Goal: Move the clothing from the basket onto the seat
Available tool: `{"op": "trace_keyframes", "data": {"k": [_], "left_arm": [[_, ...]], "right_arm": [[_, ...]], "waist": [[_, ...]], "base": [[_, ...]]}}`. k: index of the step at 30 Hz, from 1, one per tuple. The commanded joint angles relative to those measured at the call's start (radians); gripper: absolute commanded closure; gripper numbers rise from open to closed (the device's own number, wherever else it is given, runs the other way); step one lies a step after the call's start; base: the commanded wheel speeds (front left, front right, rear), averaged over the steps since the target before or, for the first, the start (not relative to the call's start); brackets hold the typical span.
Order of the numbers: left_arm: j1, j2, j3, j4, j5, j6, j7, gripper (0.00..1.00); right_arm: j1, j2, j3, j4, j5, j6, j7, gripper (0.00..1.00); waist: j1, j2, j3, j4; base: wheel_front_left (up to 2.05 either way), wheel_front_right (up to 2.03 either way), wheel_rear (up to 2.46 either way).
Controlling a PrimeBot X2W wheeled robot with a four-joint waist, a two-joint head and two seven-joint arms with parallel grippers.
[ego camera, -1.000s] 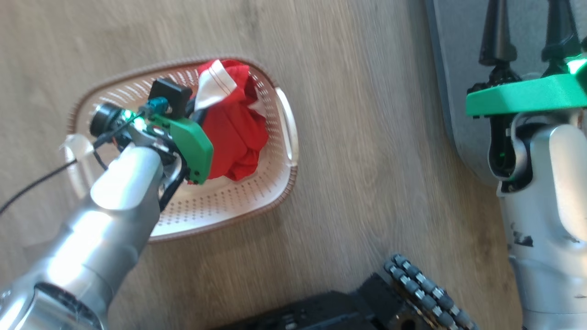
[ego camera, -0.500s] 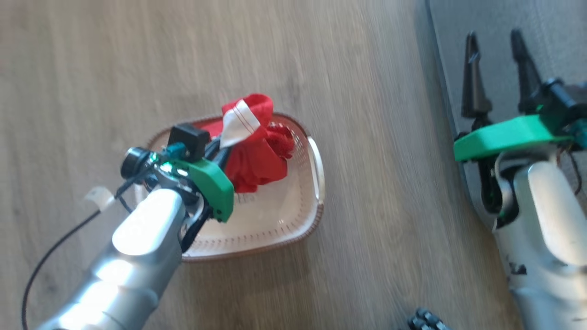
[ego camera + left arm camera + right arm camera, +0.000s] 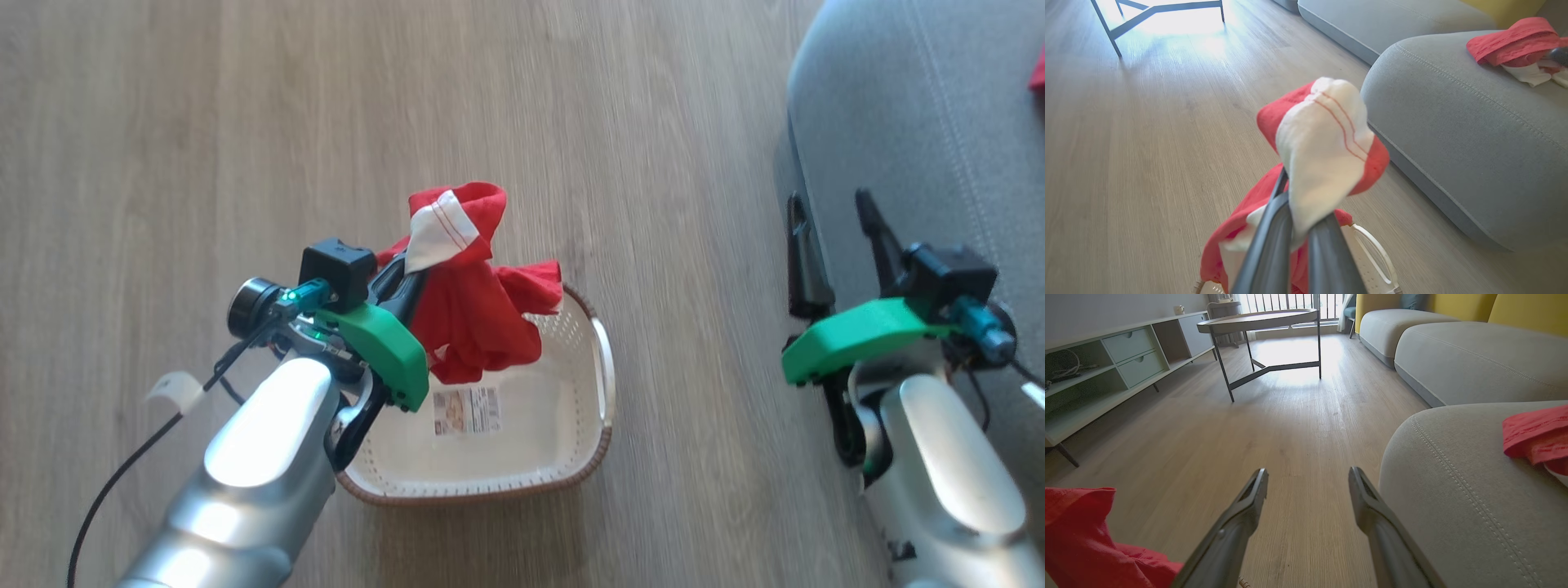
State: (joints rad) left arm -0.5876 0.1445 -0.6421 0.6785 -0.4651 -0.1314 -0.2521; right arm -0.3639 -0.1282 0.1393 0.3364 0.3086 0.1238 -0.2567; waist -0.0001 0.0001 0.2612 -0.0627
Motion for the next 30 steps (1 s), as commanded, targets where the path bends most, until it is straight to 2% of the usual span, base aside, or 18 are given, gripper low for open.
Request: {"op": "trace_keyframes", "data": {"k": [1, 17, 30], "left_arm": [[-0.022, 0.016, 0.038, -0.036, 0.008, 0.001, -0.01, 1.0], [-0.031, 0.023, 0.096, -0.246, 0.035, 0.001, -0.01, 1.0], [-0.151, 0.042, 0.122, -0.382, 0.032, 0.003, -0.009, 1.0]], "right_arm": [[0.003, 0.004, 0.021, -0.026, 0.005, 0.007, -0.005, 0.0], [0.092, 0.021, 0.057, 0.023, 0.016, 0.007, -0.005, 0.0], [0.131, 0.029, 0.083, 0.028, 0.019, 0.007, -0.005, 0.0]], "waist": [[0.0001, -0.0001, -0.029, 0.014], [0.0001, -0.0001, -0.172, 0.032], [0.0001, -0.0001, -0.188, 0.039]], "base": [[0.0, 0.0, 0.0], [0.0, 0.0, 0.0], [0.0, 0.0, 0.0]]}}
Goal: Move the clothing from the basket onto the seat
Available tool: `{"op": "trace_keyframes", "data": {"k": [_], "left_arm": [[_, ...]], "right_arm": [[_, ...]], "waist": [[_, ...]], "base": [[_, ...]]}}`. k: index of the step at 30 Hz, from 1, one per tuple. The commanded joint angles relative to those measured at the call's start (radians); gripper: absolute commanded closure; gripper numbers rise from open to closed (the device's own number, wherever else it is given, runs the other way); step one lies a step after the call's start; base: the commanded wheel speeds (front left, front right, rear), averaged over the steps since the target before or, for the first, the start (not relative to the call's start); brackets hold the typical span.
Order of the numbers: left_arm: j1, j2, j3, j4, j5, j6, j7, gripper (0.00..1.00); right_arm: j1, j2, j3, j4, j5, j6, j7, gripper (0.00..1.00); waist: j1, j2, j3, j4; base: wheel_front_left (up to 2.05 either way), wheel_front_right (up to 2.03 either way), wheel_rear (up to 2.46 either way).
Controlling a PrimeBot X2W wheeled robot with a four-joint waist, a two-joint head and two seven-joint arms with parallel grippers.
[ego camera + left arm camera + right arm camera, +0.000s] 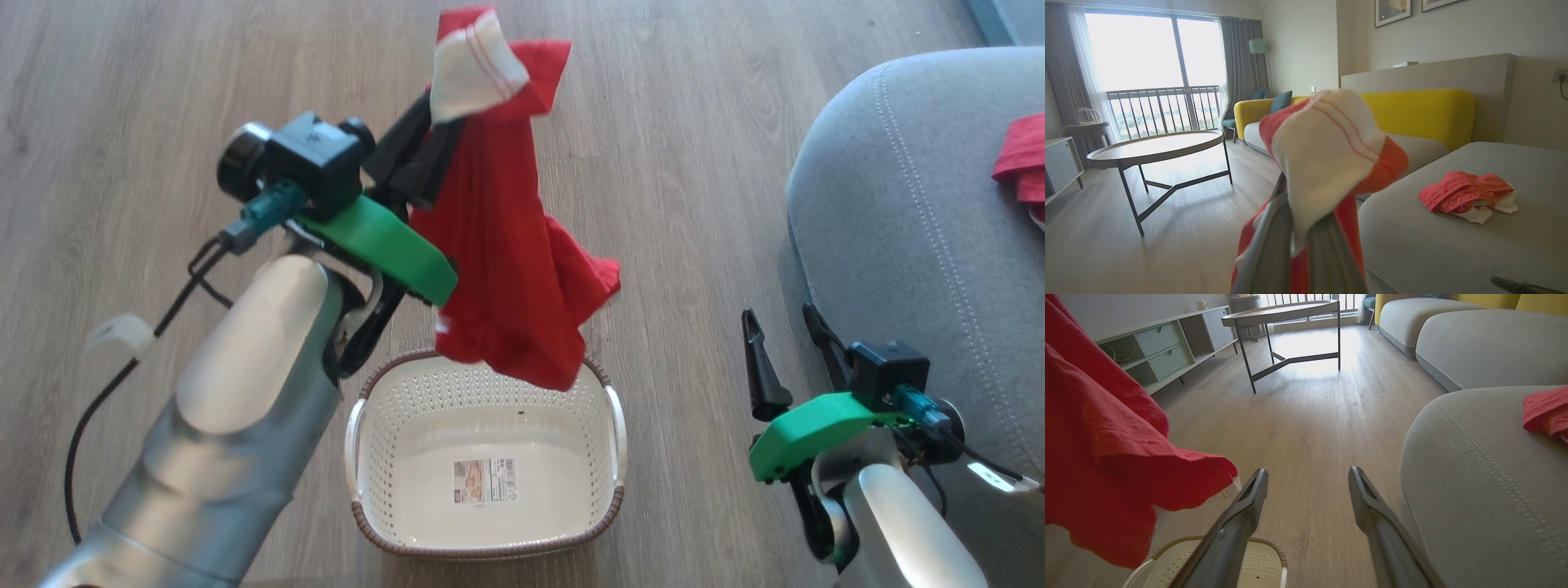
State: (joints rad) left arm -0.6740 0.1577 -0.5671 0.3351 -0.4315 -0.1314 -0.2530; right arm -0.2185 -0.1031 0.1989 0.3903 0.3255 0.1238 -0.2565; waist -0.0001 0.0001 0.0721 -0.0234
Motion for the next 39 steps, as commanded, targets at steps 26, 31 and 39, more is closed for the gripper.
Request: {"op": "trace_keyframes", "data": {"k": [26, 31, 39], "left_arm": [[-0.075, -0.019, -0.064, -0.067, -0.008, 0.005, 0.011, 1.0], [-0.083, -0.032, -0.094, -0.063, -0.014, 0.003, 0.007, 1.0], [-0.092, -0.039, -0.128, -0.064, -0.031, 0.002, 0.002, 1.0]], "right_arm": [[-0.341, -0.03, 0.442, -0.122, 0.069, 0.007, -0.005, 0.0], [-0.411, -0.034, 0.526, -0.022, 0.093, 0.007, -0.005, 0.0], [-0.464, 0.004, 0.631, 0.188, 0.151, 0.007, -0.005, 0.0]], "waist": [[0.0001, -0.0001, 0.038, 0.042], [0.0001, -0.0001, 0.038, 0.065], [0.0001, -0.0001, 0.037, 0.091]], "base": [[0.0, 0.0, 0.0], [0.0, 0.0, 0.0], [0.0, 0.0, 0.0]]}}
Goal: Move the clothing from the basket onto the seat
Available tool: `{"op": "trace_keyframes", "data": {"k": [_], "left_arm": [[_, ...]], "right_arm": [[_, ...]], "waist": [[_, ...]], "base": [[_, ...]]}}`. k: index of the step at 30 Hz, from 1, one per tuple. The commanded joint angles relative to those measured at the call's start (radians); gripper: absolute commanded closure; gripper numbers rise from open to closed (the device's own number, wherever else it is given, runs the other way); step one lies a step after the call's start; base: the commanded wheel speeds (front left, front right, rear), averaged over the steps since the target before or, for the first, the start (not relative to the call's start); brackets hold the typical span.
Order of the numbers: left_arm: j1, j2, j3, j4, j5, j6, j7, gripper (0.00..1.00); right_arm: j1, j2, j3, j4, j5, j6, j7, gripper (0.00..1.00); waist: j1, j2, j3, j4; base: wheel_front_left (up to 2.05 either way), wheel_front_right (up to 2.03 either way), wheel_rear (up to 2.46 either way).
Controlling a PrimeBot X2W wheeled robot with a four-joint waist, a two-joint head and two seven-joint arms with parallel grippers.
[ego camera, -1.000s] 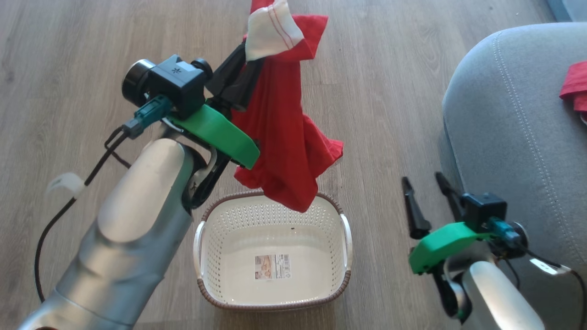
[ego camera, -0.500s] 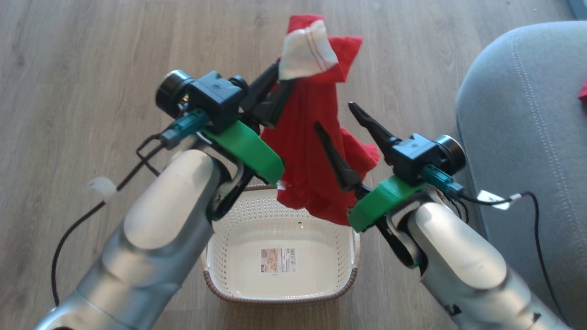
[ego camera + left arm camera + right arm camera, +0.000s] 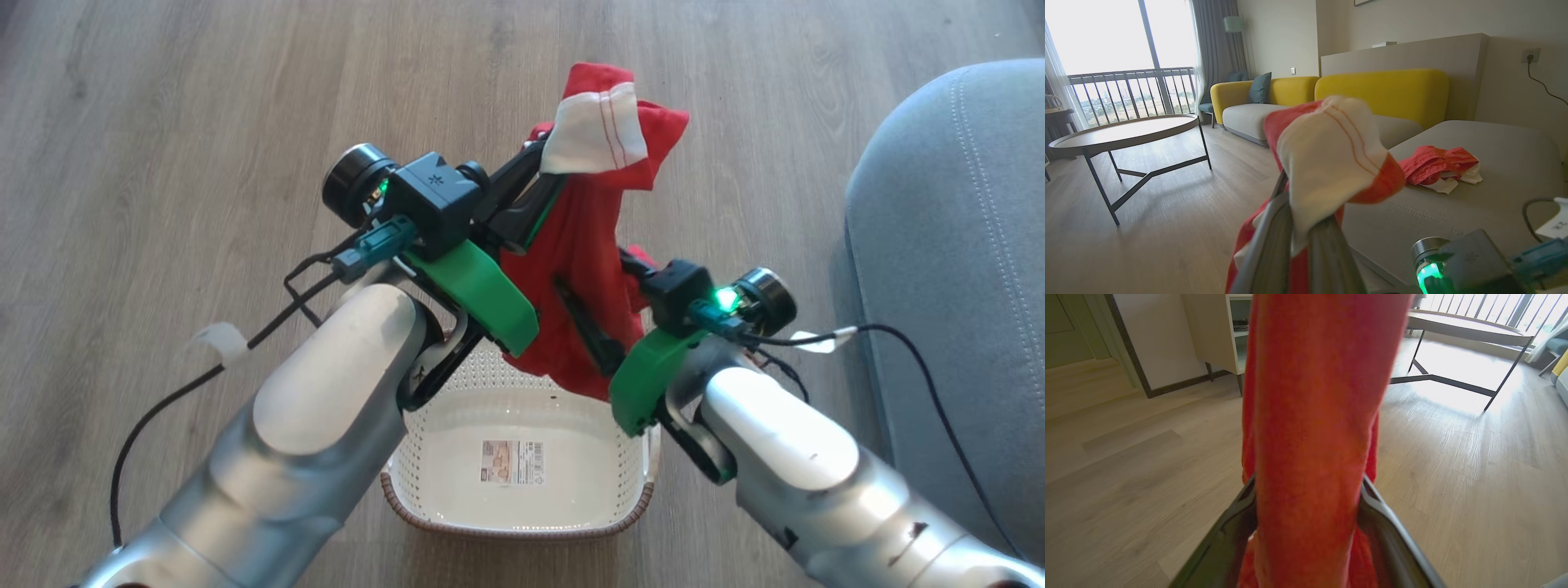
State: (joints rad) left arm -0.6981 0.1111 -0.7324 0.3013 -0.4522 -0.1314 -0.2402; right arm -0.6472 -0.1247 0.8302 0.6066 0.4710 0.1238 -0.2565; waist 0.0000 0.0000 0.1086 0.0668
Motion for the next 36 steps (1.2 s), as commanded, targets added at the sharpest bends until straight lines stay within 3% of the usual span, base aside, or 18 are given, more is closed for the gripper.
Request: {"op": "trace_keyframes", "data": {"k": [1, 3, 5, 13, 14, 15, 16, 17, 36], "left_arm": [[-0.069, 0.008, 0.035, -0.03, -0.011, 0.002, -0.011, 1.0], [-0.07, 0.011, 0.033, -0.027, -0.014, 0.002, -0.012, 1.0], [-0.07, 0.013, 0.034, -0.023, -0.017, 0.002, -0.013, 1.0], [-0.062, 0.024, 0.027, 0.021, -0.021, 0.002, -0.016, 1.0], [-0.061, 0.024, 0.023, 0.028, -0.02, 0.002, -0.016, 0.69], [-0.061, 0.024, 0.023, 0.028, -0.02, 0.002, -0.016, 0.69], [-0.06, 0.023, 0.019, 0.036, -0.02, 0.002, -0.017, 0.14], [-0.06, 0.022, 0.017, 0.044, -0.021, 0.002, -0.017, 0.0], [0.01, 0.061, -0.018, 0.144, -0.025, 0.001, -0.021, 0.0]], "right_arm": [[-0.039, 0.03, 0.013, -0.018, 0.012, 0.007, -0.005, 0.0], [-0.042, 0.037, 0.038, -0.001, 0.027, 0.007, -0.005, 0.0], [-0.046, 0.04, 0.053, 0.009, 0.038, 0.007, -0.005, 1.0], [-0.048, 0.022, 0.081, -0.016, 0.07, 0.007, -0.005, 1.0], [-0.048, 0.018, 0.082, -0.021, 0.072, 0.007, -0.005, 1.0], [-0.048, 0.018, 0.082, -0.021, 0.072, 0.007, -0.005, 1.0], [-0.047, 0.016, 0.082, -0.026, 0.074, 0.007, -0.005, 1.0], [-0.046, 0.013, 0.081, -0.031, 0.075, 0.007, -0.005, 1.0], [0.013, -0.021, -0.039, -0.122, 0.069, 0.007, -0.005, 1.0]], "waist": [[0.0, 0.0, 0.001, 0.001], [0.0, 0.0, 0.004, 0.002], [0.0, 0.0, 0.007, 0.0], [0.0, 0.0, 0.03, -0.026], [0.0, 0.0, 0.033, -0.029], [0.0, 0.0, 0.033, -0.029], [0.0, 0.0, 0.034, -0.033], [0.0, 0.0, 0.036, -0.035], [0.0, 0.0, 0.04, -0.109]], "base": [[0.0, 0.0, 0.0], [0.0, 0.0, 0.0], [0.0, 0.0, 0.0], [0.0, 0.0, 0.0], [0.0, 0.0, 0.0], [0.0, 0.0, 0.0], [0.0, 0.0, 0.0], [0.0, 0.0, 0.0], [0.0, 0.0, 0.0]]}}
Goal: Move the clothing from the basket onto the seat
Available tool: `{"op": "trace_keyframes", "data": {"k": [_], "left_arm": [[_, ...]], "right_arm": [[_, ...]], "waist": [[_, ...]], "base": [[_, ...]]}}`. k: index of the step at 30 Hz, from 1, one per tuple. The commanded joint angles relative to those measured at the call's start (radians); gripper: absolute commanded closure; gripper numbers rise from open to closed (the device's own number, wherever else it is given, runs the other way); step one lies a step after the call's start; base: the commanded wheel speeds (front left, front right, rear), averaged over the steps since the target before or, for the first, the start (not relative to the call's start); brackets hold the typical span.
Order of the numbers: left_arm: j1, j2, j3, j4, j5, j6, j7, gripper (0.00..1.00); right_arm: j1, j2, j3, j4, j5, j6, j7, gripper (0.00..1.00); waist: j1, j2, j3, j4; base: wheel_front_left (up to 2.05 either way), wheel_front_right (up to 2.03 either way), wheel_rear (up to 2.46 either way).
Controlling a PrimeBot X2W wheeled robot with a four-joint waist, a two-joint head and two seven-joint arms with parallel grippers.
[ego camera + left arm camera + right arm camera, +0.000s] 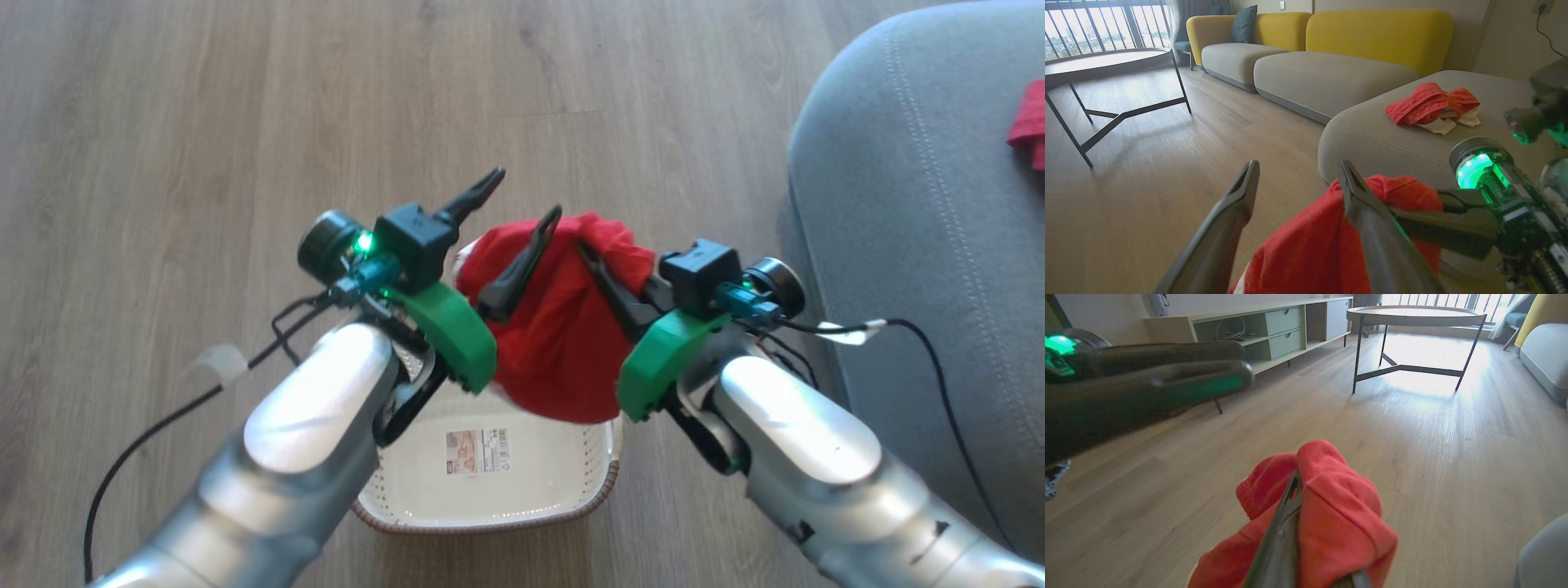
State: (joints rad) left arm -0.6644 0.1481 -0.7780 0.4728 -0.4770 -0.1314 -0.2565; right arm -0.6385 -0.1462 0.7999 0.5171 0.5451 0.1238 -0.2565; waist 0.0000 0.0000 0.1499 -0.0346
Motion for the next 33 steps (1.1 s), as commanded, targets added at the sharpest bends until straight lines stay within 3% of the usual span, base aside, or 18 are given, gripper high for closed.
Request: {"op": "trace_keyframes", "data": {"k": [1, 11, 21, 33], "left_arm": [[-0.017, 0.029, 0.025, -0.031, 0.002, 0.001, -0.005, 0.0], [0.073, 0.072, -0.008, -0.088, -0.02, 0.001, -0.005, 0.0], [0.136, 0.11, -0.043, -0.171, -0.074, 0.001, -0.005, 0.0], [0.153, 0.114, -0.049, -0.217, -0.08, 0.001, -0.005, 0.0]], "right_arm": [[0.011, -0.004, -0.021, -0.039, -0.009, 0.007, -0.005, 1.0], [0.093, -0.033, -0.133, -0.106, -0.033, 0.007, -0.005, 1.0], [0.159, -0.033, -0.223, -0.181, -0.056, 0.007, -0.005, 1.0], [0.224, -0.046, -0.307, -0.239, -0.073, 0.007, -0.005, 1.0]], "waist": [[0.0, 0.0, -0.004, -0.015], [0.0, 0.0, -0.048, -0.123], [0.0, 0.0, -0.092, -0.303], [0.0, 0.0, -0.107, -0.486]], "base": [[0.0, 0.0, 0.0], [0.0, 0.0, 0.0], [0.0, 0.0, 0.0], [0.0, 0.0, 0.0]]}}
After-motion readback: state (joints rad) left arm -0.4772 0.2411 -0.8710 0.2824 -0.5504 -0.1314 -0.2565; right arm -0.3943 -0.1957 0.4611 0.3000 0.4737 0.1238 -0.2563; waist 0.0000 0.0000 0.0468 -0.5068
